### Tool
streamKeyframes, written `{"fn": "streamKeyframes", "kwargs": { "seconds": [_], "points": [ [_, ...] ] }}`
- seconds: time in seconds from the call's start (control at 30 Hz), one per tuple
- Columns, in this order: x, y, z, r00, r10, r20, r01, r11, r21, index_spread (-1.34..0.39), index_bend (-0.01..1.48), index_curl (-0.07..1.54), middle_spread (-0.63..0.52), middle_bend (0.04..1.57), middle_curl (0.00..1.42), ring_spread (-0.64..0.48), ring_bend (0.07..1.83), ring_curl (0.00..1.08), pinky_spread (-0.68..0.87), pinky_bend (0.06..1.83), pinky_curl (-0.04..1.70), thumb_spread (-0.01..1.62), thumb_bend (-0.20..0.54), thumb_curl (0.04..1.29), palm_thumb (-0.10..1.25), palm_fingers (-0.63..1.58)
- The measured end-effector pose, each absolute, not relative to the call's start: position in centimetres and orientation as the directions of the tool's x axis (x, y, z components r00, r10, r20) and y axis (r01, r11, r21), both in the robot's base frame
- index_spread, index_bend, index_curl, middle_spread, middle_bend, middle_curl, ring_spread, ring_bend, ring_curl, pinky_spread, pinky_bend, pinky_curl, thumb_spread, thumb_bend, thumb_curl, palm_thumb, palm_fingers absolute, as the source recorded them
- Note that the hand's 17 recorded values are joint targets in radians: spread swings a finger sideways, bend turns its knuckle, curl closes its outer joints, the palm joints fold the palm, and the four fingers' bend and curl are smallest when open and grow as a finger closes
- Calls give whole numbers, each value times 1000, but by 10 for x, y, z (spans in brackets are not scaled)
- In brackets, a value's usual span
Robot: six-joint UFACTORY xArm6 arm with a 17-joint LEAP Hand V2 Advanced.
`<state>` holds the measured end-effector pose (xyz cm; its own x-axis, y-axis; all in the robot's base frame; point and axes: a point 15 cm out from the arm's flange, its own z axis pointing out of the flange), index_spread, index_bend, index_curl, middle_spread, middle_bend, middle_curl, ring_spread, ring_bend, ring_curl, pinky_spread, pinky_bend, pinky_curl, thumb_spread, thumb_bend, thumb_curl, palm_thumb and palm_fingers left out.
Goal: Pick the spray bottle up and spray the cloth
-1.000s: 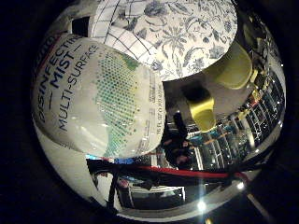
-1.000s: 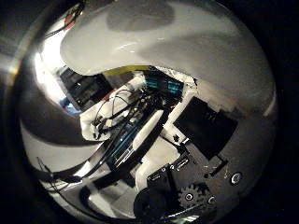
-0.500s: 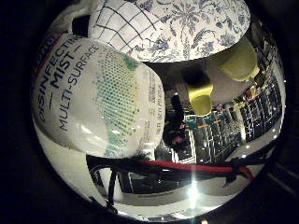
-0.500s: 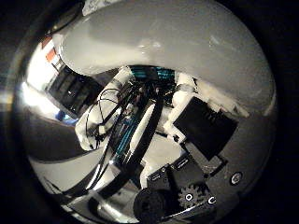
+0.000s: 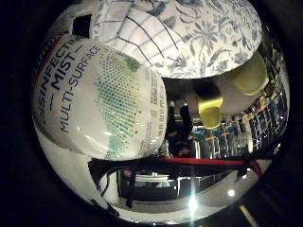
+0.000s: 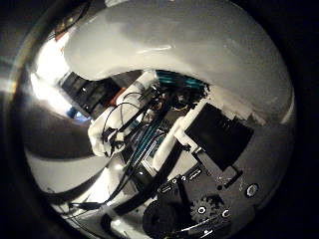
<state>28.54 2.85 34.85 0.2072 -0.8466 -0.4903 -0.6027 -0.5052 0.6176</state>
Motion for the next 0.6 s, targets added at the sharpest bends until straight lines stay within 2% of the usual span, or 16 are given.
{"fn": "streamKeyframes", "kwargs": {
  "seconds": [0.2, 0.37, 0.47, 0.6],
  "points": [
    [284, 113, 380, 229, -663, -713, -620, -664, 418, -232, 1089, 748, -86, 1357, 582, -161, 1468, 576, -243, 1039, 1206, 924, -16, 759, 1029, 1201],
    [290, 178, 408, 276, -449, -850, -630, -753, 193, -231, 1096, 748, -86, 1355, 583, -159, 1470, 575, -236, 1041, 1207, 901, -16, 768, 1027, 1202],
    [308, 208, 412, 350, -317, -882, -653, -757, 13, -229, 1100, 746, -86, 1357, 582, -159, 1466, 574, -233, 1041, 1208, 893, -12, 777, 1039, 1204],
    [327, 239, 394, 443, -213, -871, -641, -755, -141, -217, 1103, 745, -86, 1355, 582, -159, 1470, 576, -230, 1041, 1208, 866, -13, 790, 1067, 1203]
  ]
}}
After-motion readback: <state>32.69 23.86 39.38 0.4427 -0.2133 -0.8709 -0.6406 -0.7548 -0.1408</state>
